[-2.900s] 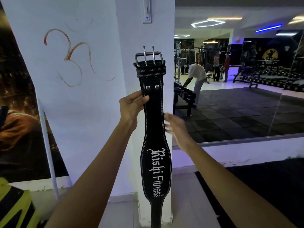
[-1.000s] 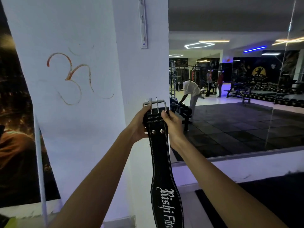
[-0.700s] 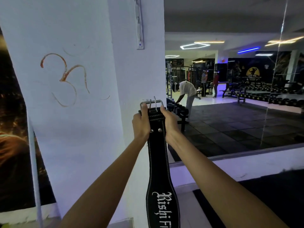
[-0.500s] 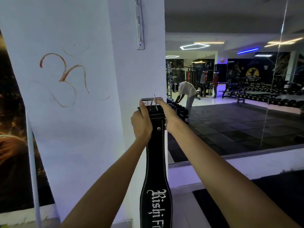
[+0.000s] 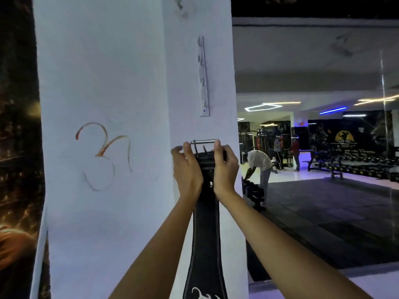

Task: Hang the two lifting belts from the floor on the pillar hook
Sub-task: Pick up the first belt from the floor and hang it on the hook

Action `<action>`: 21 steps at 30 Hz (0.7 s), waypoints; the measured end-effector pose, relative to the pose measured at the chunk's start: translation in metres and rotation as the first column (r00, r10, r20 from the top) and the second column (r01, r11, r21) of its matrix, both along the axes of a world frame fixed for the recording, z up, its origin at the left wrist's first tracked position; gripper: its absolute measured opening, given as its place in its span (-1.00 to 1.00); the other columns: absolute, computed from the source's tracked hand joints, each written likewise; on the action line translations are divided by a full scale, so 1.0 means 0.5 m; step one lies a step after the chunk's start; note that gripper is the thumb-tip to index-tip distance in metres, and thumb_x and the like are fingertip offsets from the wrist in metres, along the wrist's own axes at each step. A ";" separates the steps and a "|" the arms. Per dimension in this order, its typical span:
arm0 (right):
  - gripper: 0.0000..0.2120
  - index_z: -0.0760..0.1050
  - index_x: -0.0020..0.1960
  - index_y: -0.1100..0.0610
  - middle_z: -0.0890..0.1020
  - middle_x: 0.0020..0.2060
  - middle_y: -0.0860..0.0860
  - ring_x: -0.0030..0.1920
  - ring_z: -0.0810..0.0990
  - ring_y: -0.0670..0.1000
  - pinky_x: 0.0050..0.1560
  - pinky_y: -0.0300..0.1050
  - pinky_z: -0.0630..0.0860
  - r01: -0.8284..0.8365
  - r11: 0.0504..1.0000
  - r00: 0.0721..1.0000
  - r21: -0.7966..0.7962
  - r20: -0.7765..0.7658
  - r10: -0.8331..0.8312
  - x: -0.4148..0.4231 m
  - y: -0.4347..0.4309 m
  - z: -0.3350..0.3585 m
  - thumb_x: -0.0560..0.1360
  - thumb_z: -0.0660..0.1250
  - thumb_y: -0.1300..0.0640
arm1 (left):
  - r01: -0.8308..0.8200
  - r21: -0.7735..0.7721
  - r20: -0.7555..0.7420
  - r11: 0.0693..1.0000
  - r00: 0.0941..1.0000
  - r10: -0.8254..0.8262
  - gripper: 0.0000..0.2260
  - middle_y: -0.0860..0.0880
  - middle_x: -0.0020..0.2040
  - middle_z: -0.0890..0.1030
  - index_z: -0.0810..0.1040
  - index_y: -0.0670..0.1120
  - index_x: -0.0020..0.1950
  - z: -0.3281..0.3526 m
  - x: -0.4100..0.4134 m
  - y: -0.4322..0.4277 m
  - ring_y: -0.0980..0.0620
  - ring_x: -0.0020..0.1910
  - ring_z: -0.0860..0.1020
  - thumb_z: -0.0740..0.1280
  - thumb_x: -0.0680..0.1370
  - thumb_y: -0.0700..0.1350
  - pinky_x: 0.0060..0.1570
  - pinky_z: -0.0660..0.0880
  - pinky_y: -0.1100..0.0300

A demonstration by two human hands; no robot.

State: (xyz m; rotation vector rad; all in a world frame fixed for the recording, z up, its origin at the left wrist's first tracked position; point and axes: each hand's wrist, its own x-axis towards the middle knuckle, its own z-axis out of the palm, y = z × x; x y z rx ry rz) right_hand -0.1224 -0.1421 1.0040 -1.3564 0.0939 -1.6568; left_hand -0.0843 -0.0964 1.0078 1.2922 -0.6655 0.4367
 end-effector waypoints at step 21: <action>-0.48 0.46 0.18 0.29 0.54 0.19 0.25 0.20 0.48 0.25 -0.07 -0.06 0.29 0.335 0.927 0.894 -0.170 -0.253 -0.369 0.293 -0.390 0.491 0.56 0.06 -0.13 | -0.210 0.086 0.226 0.974 0.956 0.186 -0.62 -0.24 0.27 0.49 0.42 -0.27 0.25 0.460 0.303 -0.325 -0.25 0.27 0.42 -0.05 0.64 -0.10 0.19 0.33 0.00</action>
